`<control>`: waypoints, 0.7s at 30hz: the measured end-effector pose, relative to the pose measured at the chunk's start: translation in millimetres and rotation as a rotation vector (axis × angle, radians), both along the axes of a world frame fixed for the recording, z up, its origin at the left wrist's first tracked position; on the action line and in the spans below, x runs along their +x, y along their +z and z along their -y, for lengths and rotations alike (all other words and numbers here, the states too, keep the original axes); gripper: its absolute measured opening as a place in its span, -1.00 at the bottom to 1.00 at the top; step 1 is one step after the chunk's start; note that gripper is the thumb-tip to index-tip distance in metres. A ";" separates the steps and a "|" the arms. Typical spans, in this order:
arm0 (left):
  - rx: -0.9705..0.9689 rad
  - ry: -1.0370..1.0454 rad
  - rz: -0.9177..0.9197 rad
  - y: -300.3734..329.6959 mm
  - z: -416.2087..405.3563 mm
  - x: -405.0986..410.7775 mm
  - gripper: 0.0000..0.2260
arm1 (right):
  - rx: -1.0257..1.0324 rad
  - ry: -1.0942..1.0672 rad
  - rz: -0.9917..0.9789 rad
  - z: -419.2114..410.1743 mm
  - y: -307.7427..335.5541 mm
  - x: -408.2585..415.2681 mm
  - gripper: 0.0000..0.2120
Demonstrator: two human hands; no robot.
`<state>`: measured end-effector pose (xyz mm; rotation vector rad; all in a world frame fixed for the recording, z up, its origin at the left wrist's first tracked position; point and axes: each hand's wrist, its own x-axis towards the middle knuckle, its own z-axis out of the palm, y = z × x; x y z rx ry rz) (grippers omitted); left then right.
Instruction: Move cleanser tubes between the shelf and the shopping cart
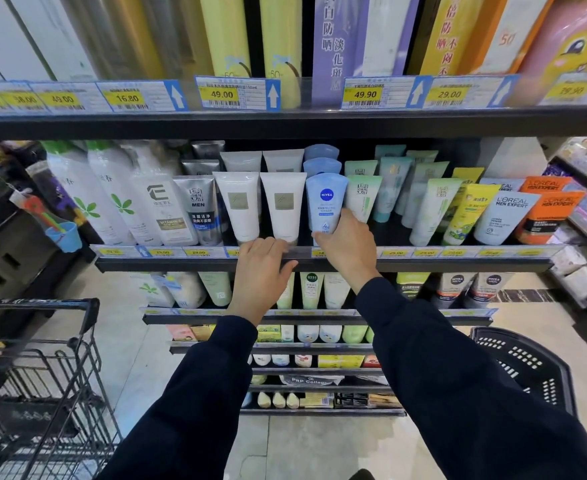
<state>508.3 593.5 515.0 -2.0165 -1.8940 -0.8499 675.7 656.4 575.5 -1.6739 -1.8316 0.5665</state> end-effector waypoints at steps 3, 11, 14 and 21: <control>0.009 -0.004 -0.003 -1.6 -1.3 -1.1 -0.79 | -0.012 0.002 0.002 -2.1 0.1 -1.6 -0.61; -0.009 0.000 -0.023 -3.8 -2.4 -3.2 -0.81 | -0.031 0.011 -0.030 -6.8 1.3 -2.8 -0.61; -0.027 0.005 -0.018 -4.2 -2.6 -2.8 -0.80 | -0.034 0.018 -0.031 -6.9 1.8 -2.8 -0.61; -0.047 0.013 -0.006 -0.4 0.4 -0.9 -0.80 | -0.059 0.051 -0.013 -4.1 4.7 0.5 -0.59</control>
